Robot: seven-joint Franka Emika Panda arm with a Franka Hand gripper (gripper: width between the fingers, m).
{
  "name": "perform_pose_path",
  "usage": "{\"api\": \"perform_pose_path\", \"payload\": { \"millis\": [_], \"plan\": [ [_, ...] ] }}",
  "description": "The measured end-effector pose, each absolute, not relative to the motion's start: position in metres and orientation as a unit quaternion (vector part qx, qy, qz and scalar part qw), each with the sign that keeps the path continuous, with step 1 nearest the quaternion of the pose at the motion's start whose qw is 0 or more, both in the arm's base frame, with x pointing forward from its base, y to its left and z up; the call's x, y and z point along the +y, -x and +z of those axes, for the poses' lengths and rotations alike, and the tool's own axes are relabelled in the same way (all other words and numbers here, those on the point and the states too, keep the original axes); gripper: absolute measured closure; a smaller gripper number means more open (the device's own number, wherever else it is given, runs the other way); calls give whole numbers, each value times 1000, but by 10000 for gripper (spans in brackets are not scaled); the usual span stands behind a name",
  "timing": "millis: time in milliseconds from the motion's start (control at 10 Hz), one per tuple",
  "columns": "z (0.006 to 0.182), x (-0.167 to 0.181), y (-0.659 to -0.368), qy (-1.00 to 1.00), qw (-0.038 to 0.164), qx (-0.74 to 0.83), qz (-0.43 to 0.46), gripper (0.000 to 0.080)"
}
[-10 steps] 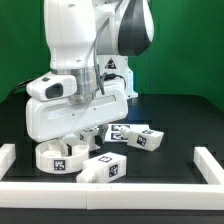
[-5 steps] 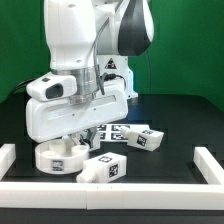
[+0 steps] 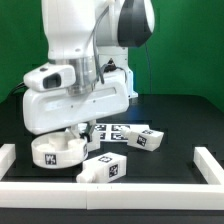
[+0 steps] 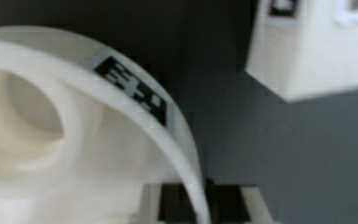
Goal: Assemble stool
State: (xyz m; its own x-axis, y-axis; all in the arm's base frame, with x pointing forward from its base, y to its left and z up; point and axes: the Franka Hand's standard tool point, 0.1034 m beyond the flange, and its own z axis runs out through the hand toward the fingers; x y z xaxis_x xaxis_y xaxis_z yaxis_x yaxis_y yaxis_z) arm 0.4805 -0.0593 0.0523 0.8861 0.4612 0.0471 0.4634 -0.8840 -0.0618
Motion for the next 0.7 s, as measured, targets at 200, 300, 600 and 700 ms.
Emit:
{"api": "perform_pose_path", "payload": {
  "millis": [200, 300, 600, 700],
  "plan": [
    [76, -21, -493, 976, 31, -212, -25, 774],
    [80, -9, -500, 979, 34, -201, -23, 774],
    [84, 45, -527, 980, 45, -189, -34, 774],
    [77, 65, -535, 977, 51, -204, -36, 774]
  ]
}}
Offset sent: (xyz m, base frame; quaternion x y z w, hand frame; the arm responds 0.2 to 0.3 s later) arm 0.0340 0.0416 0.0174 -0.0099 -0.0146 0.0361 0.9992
